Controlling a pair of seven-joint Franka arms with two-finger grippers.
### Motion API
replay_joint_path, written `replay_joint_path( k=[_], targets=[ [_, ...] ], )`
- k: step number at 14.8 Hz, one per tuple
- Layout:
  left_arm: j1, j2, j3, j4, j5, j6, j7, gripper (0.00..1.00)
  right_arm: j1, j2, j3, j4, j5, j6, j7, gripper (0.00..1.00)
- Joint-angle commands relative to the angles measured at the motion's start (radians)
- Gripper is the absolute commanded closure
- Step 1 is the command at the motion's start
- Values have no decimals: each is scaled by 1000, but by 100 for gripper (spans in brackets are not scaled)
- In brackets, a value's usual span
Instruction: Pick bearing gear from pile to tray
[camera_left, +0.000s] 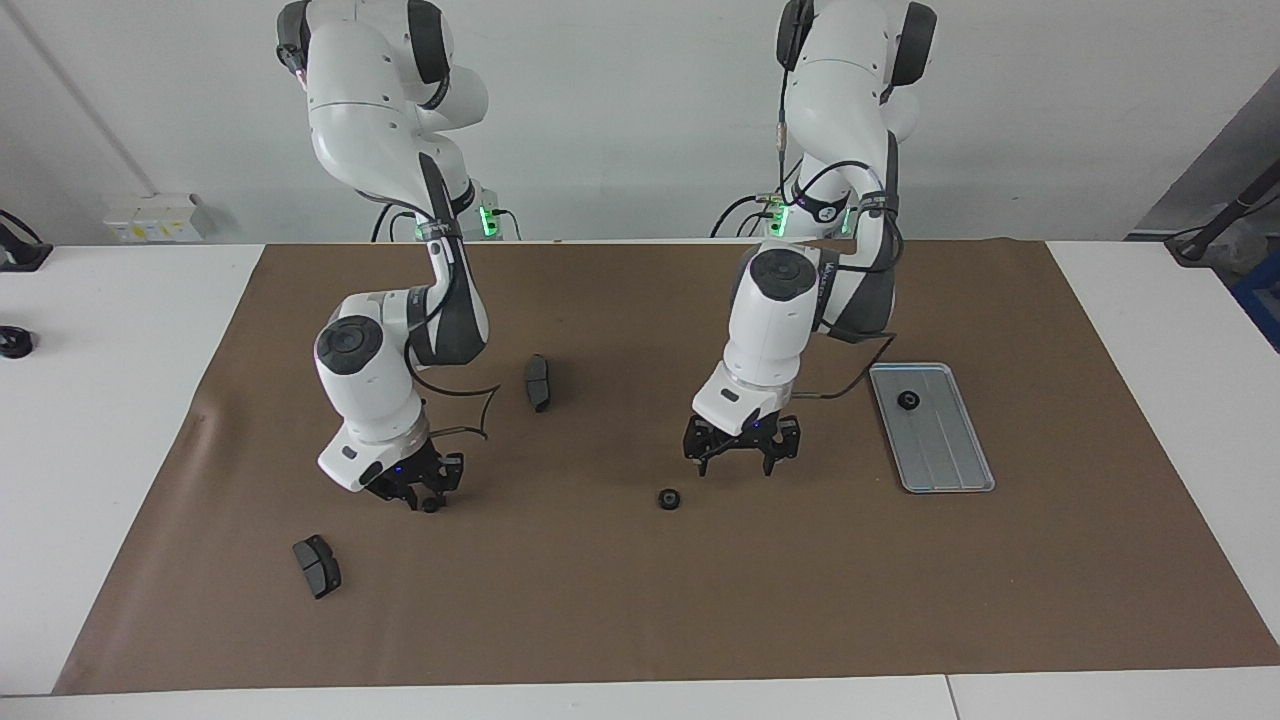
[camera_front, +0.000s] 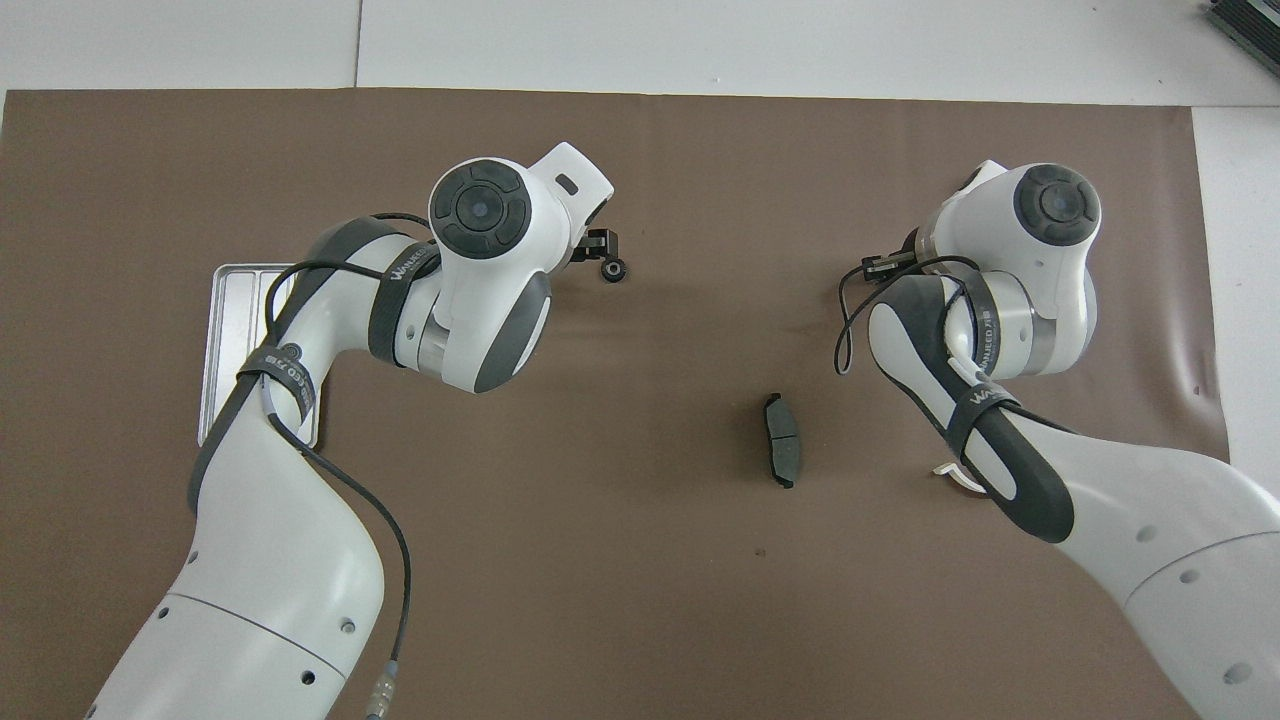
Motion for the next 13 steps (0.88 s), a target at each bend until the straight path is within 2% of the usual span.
replay_joint_path(
  k=[1,3,5,8,11,13],
  targets=[
    [-21,21,16,26,-32,61,-12,0,-18,-1,14,-19,6,26,-17,85],
    [-21,36,16,26,-38,68,-17,0,-18,-2,14,-19,8,25,-17,100],
    [-52,154,22,102,-28,88,-113,0,-18,-2,14,-16,8,16,-15,100],
    [-47,159,17,119,-26,93,-132,0,-2,-25,16,-1,8,-21,61,100],
    [-55,161,16,115,-26,98,-140,0,4,-92,19,22,8,-100,172,100],
    [-60,159,17,113,-26,108,-141,6,4,-131,21,32,8,-150,198,100]
  ],
)
